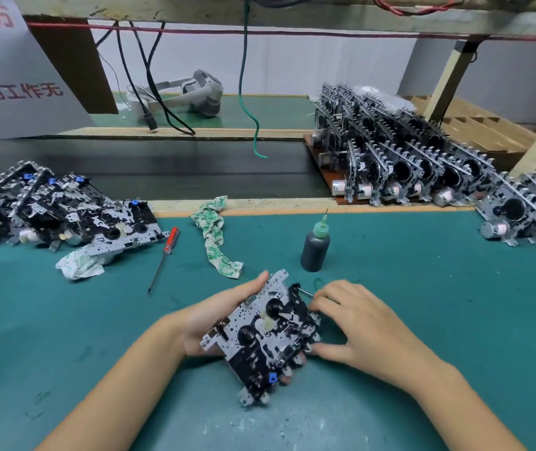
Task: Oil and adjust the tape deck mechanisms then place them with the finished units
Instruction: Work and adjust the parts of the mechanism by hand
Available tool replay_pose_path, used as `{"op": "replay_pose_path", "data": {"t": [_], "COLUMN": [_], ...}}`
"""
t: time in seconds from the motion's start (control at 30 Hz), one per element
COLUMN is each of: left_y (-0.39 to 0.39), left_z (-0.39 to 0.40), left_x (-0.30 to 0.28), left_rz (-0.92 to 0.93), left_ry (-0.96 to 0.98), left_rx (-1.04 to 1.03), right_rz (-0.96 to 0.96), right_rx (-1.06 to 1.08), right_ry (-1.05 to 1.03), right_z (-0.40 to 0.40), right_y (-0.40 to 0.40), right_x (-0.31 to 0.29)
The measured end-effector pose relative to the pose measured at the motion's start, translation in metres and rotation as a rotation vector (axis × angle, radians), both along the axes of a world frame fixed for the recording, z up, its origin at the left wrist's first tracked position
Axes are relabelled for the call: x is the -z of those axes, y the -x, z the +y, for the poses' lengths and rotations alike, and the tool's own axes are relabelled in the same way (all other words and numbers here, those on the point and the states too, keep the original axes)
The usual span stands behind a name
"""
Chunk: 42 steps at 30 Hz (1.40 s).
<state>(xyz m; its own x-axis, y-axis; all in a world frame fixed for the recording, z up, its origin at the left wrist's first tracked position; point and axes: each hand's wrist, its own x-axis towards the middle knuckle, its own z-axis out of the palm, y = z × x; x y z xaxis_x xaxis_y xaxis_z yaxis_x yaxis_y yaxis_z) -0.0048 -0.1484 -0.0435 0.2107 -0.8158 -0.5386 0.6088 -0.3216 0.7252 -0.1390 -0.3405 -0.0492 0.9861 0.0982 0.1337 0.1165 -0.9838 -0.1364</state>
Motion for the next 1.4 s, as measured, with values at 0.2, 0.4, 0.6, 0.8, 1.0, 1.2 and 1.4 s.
{"op": "replay_pose_path", "data": {"t": [0.2,0.4,0.6,0.8,1.0,1.2,1.4], "left_y": [-0.024,0.006,0.042,0.023,0.023,0.030,0.035], "left_z": [-0.005,0.023,0.040,0.024,0.015,0.015,0.015], "left_x": [-0.017,-0.006,0.012,0.025,0.032,0.028,0.031], "left_rz": [-0.257,-1.253,-1.716,-1.807,-1.870,-1.953,-1.918], "left_ry": [-0.145,-0.563,-0.745,-0.636,-0.498,-0.439,-0.513], "left_rx": [-0.039,-0.254,0.048,-0.091,-0.261,-0.255,-0.339], "right_rz": [-0.196,-0.263,-0.331,-0.383,-0.442,-0.508,-0.472], "right_rx": [0.009,0.101,0.160,0.137,0.137,0.162,0.049], "right_ry": [0.116,0.139,0.144,0.123,0.083,0.070,-0.050], "right_z": [-0.003,0.005,0.011,0.006,0.004,0.003,-0.001], "right_y": [0.006,0.004,-0.002,-0.007,-0.011,-0.012,-0.012], "right_x": [0.006,0.017,0.023,0.026,0.032,0.036,0.036]}}
